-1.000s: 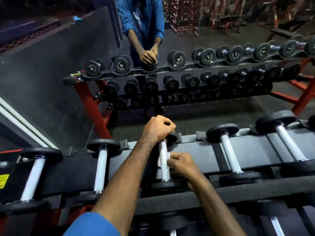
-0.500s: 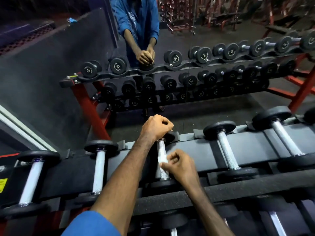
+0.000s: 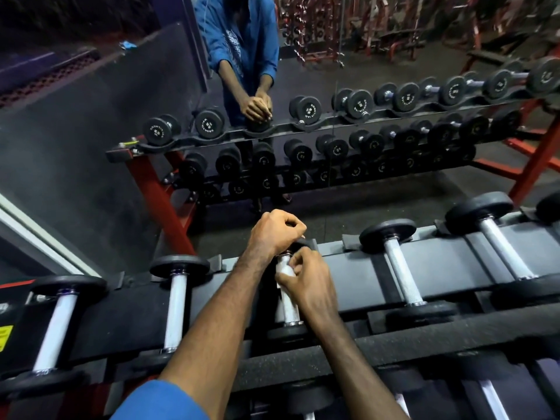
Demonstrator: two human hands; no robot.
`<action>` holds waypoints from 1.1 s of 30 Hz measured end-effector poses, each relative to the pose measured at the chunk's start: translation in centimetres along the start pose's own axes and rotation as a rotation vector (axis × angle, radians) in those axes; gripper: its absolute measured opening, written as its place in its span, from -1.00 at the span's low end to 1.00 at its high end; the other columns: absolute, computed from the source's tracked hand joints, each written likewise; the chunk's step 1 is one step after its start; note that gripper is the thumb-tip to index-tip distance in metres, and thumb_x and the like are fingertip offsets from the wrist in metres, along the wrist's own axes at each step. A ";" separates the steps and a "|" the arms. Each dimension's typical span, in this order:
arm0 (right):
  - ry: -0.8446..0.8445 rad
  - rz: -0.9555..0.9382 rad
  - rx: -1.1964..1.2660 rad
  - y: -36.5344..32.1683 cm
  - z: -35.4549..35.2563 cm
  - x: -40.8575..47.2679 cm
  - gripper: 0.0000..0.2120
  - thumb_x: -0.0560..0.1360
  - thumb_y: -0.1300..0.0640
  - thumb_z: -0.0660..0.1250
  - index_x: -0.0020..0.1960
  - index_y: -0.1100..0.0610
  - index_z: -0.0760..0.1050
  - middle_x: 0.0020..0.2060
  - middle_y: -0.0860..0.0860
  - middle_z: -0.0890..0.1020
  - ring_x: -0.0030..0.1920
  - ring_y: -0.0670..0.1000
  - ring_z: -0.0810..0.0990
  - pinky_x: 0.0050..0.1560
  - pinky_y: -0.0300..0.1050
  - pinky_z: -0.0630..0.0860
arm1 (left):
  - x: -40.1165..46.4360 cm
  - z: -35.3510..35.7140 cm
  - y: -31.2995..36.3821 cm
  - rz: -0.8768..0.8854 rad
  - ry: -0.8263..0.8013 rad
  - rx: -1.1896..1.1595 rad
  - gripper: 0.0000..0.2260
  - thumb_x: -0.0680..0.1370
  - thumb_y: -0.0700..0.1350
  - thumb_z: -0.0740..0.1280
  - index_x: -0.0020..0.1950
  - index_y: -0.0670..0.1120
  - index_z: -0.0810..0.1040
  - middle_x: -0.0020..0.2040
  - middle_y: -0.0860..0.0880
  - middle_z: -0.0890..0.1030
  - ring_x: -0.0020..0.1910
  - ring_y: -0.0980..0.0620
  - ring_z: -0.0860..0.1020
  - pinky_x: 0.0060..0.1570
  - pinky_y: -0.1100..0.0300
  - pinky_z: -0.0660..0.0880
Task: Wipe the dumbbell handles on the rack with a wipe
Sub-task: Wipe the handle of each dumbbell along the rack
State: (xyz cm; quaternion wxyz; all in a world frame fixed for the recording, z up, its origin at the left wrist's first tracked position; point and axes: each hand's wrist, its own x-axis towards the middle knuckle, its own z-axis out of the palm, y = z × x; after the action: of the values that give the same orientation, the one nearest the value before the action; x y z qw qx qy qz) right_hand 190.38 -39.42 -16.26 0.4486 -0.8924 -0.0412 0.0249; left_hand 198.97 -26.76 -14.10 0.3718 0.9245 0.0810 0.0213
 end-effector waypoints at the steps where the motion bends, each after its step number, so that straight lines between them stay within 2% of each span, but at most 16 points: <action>1: 0.006 -0.003 -0.007 -0.5 -0.1 0.6 -0.70 0.37 0.01 0.52 -0.12 -0.03 0.39 -0.11 -0.08 0.50 -0.12 0.01 0.55 -0.19 -0.05 0.44 | 0.0 0.0 0.0 -0.004 -0.002 -0.009 -0.81 0.38 0.18 0.33 -0.15 0.28 0.73 -0.29 0.23 0.72 -0.10 0.18 0.71 0.07 0.05 0.66; 7: -0.082 0.018 -0.010 2.4 0.6 -3.4 -0.63 0.30 0.03 0.57 -0.13 -0.04 0.37 -0.11 -0.10 0.49 -0.15 -0.01 0.57 -0.10 0.08 0.58 | 0.1 0.0 -0.1 -0.014 0.005 -0.006 -0.81 0.37 0.21 0.32 -0.14 0.29 0.73 -0.28 0.24 0.71 -0.09 0.17 0.71 0.06 0.06 0.66; 13: 0.011 -0.037 -0.046 -0.3 0.5 0.5 -0.71 0.39 0.02 0.52 -0.10 -0.02 0.40 -0.06 -0.06 0.49 -0.12 0.05 0.55 -0.15 -0.01 0.50 | -0.3 -0.2 0.2 -0.009 0.014 0.005 -0.83 0.40 0.18 0.33 -0.16 0.26 0.73 -0.28 0.25 0.71 -0.11 0.18 0.70 0.03 0.05 0.66; 19: -0.024 0.050 0.029 3.0 0.5 -3.3 -0.71 0.30 -0.01 0.55 -0.15 -0.04 0.45 -0.21 -0.12 0.60 -0.23 -0.13 0.59 -0.20 -0.06 0.56 | -0.2 0.0 0.1 -0.014 0.030 0.015 -0.78 0.39 0.20 0.31 -0.13 0.25 0.74 -0.28 0.22 0.72 -0.08 0.13 0.71 0.04 0.06 0.66; 23: 0.006 0.069 0.159 2.0 0.0 0.4 -0.87 0.40 0.03 0.50 -0.11 0.00 0.58 -0.27 -0.11 0.69 -0.23 -0.17 0.65 -0.18 -0.16 0.59 | -0.3 -0.2 0.4 -0.009 0.022 0.023 -0.78 0.38 0.21 0.31 -0.15 0.25 0.74 -0.29 0.24 0.71 -0.09 0.16 0.70 0.03 0.05 0.66; 25: -0.077 0.112 0.257 2.4 -0.2 1.7 -0.94 0.46 0.11 0.43 -0.10 0.07 0.65 -0.28 -0.10 0.71 -0.25 -0.13 0.65 -0.19 -0.15 0.58 | -0.3 -0.3 0.4 -0.016 0.016 0.021 -0.77 0.37 0.22 0.30 -0.15 0.24 0.74 -0.29 0.23 0.71 -0.09 0.17 0.70 0.05 0.05 0.66; 27: -0.255 0.212 0.467 3.5 0.1 1.0 -0.86 0.52 0.20 0.33 -0.11 0.22 0.65 -0.30 0.01 0.65 -0.33 -0.03 0.56 -0.30 -0.14 0.53 | -0.4 -0.4 0.4 -0.025 0.011 0.017 -0.77 0.38 0.21 0.31 -0.14 0.23 0.74 -0.28 0.23 0.72 -0.07 0.17 0.70 0.08 0.06 0.65; 29: -0.432 0.354 0.652 4.0 0.2 -0.1 -0.82 0.51 0.21 0.30 -0.10 0.21 0.67 -0.28 0.11 0.59 -0.36 -0.02 0.49 -0.32 -0.16 0.48 | -0.5 -0.5 0.5 -0.028 0.003 0.013 -0.76 0.38 0.20 0.32 -0.13 0.21 0.75 -0.27 0.24 0.72 -0.05 0.17 0.70 0.10 0.06 0.65; 31: -0.484 0.475 0.765 3.4 0.1 1.0 -0.78 0.46 0.19 0.28 0.00 0.19 0.66 -0.22 0.13 0.61 -0.32 0.02 0.55 -0.23 -0.10 0.52 | -0.5 -0.5 0.5 -0.026 -0.011 0.010 -0.76 0.40 0.17 0.32 -0.12 0.18 0.76 -0.27 0.25 0.72 -0.04 0.18 0.69 0.12 0.08 0.64; 33: -0.489 0.524 0.830 2.2 0.2 2.6 -0.86 0.49 0.22 0.29 -0.02 0.22 0.60 -0.28 0.11 0.58 -0.32 0.06 0.58 -0.15 0.05 0.55 | -0.6 -0.6 0.7 -0.014 -0.022 -0.002 -0.77 0.42 0.14 0.33 -0.11 0.15 0.77 -0.28 0.25 0.72 -0.05 0.20 0.70 0.12 0.09 0.64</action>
State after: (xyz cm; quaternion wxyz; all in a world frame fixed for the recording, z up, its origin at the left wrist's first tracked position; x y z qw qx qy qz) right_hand 193.09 -40.36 -18.17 0.7193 -0.5889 0.0927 0.3567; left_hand 198.40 -26.96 -13.21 0.3739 0.9237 0.0835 0.0086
